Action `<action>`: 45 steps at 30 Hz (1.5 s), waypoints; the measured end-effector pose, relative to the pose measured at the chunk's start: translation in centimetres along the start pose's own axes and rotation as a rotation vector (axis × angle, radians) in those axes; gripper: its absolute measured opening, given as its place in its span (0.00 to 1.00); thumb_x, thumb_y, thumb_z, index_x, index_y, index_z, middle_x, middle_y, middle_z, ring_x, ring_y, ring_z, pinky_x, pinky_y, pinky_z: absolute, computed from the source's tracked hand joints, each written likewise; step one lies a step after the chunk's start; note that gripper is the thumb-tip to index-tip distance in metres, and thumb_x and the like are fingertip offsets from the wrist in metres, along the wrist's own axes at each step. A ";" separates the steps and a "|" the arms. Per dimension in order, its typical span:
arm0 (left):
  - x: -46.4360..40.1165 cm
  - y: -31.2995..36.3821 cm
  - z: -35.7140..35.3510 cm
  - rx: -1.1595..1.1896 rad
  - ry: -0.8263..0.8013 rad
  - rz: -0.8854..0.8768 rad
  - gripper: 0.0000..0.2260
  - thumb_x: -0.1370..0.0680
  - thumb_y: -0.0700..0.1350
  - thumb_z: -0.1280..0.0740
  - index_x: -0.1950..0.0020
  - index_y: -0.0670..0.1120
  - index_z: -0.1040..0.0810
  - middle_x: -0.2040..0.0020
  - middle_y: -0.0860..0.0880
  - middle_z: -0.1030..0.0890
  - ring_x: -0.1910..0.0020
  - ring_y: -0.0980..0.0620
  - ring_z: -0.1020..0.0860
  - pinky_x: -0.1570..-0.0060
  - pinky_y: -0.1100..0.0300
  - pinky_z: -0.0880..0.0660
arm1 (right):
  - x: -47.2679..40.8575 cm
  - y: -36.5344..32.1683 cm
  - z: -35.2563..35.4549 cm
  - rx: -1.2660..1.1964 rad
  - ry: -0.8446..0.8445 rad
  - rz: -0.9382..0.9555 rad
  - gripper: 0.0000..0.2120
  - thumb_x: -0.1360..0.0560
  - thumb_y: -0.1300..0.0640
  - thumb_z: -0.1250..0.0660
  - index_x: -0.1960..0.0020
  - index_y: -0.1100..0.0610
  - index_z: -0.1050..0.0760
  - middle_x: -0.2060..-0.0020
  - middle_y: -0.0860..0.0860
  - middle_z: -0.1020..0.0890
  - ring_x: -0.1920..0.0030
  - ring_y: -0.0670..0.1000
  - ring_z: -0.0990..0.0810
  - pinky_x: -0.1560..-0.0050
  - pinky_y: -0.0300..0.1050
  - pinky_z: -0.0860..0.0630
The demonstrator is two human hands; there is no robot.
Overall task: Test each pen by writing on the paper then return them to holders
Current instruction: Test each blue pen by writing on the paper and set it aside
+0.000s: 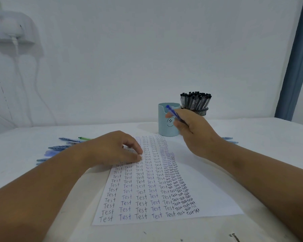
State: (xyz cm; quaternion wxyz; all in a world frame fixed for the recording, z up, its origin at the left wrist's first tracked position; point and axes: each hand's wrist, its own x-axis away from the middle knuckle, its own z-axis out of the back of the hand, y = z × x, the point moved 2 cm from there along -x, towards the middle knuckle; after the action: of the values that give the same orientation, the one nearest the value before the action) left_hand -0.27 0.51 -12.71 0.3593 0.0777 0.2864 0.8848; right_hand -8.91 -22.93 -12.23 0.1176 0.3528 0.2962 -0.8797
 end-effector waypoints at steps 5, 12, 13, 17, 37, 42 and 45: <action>0.0 0.0 0.0 -0.001 0.003 -0.002 0.05 0.28 0.55 0.24 0.52 0.62 0.15 0.43 0.66 0.20 0.39 0.64 0.25 0.29 0.53 0.32 | -0.1 0.1 -0.1 0.070 -0.064 -0.013 0.08 0.16 0.57 0.41 0.39 0.50 0.26 0.62 0.44 0.24 0.63 0.44 0.28 0.60 0.42 0.32; 0.0 0.0 0.0 -0.007 0.006 -0.009 0.05 0.28 0.55 0.24 0.52 0.62 0.15 0.43 0.66 0.20 0.39 0.65 0.25 0.29 0.53 0.31 | 0.2 0.0 -0.4 0.115 -0.111 0.042 0.09 0.17 0.49 0.38 0.55 0.45 0.24 0.71 0.41 0.27 0.69 0.45 0.32 0.67 0.44 0.37; 0.0 0.0 0.0 -0.002 0.006 -0.010 0.05 0.27 0.55 0.24 0.53 0.62 0.15 0.43 0.66 0.20 0.38 0.64 0.25 0.29 0.53 0.31 | 0.2 0.1 -0.5 0.123 -0.113 0.043 0.09 0.17 0.49 0.38 0.56 0.43 0.25 0.72 0.43 0.28 0.69 0.45 0.32 0.67 0.45 0.36; 0.1 0.1 0.0 -0.002 0.003 -0.005 0.05 0.27 0.55 0.24 0.53 0.62 0.15 0.43 0.66 0.20 0.38 0.66 0.26 0.29 0.53 0.32 | 0.2 0.2 -0.6 0.110 -0.130 -0.005 0.05 0.19 0.52 0.36 0.47 0.42 0.24 0.69 0.44 0.25 0.70 0.46 0.30 0.67 0.44 0.34; 0.1 0.0 0.0 0.007 0.001 -0.006 0.05 0.27 0.54 0.24 0.53 0.61 0.15 0.43 0.66 0.19 0.39 0.66 0.26 0.29 0.53 0.32 | 0.2 -0.1 -0.4 0.136 -0.194 -0.017 0.05 0.18 0.53 0.36 0.47 0.44 0.22 0.68 0.39 0.24 0.67 0.42 0.29 0.64 0.37 0.35; 0.1 0.2 0.0 0.002 -0.001 0.000 0.05 0.27 0.55 0.24 0.53 0.63 0.15 0.43 0.66 0.20 0.38 0.65 0.26 0.29 0.53 0.32 | -0.8 0.4 1.7 0.262 -0.178 -0.079 0.09 0.21 0.63 0.32 0.44 0.57 0.16 0.55 0.52 0.21 0.56 0.48 0.24 0.54 0.41 0.26; 0.2 0.2 0.0 -0.007 0.002 0.007 0.05 0.27 0.55 0.24 0.53 0.63 0.16 0.43 0.67 0.20 0.39 0.66 0.26 0.30 0.55 0.32 | -0.8 1.7 3.6 0.242 -0.209 -0.226 0.12 0.23 0.68 0.31 0.46 0.53 0.17 0.57 0.52 0.19 0.60 0.40 0.21 0.62 0.32 0.26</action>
State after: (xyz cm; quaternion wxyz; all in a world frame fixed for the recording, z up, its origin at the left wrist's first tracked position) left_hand -0.53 0.51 -12.62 0.3564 0.0765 0.2833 0.8870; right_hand -9.64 -26.52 -10.36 0.0049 0.2358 0.2120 -0.9484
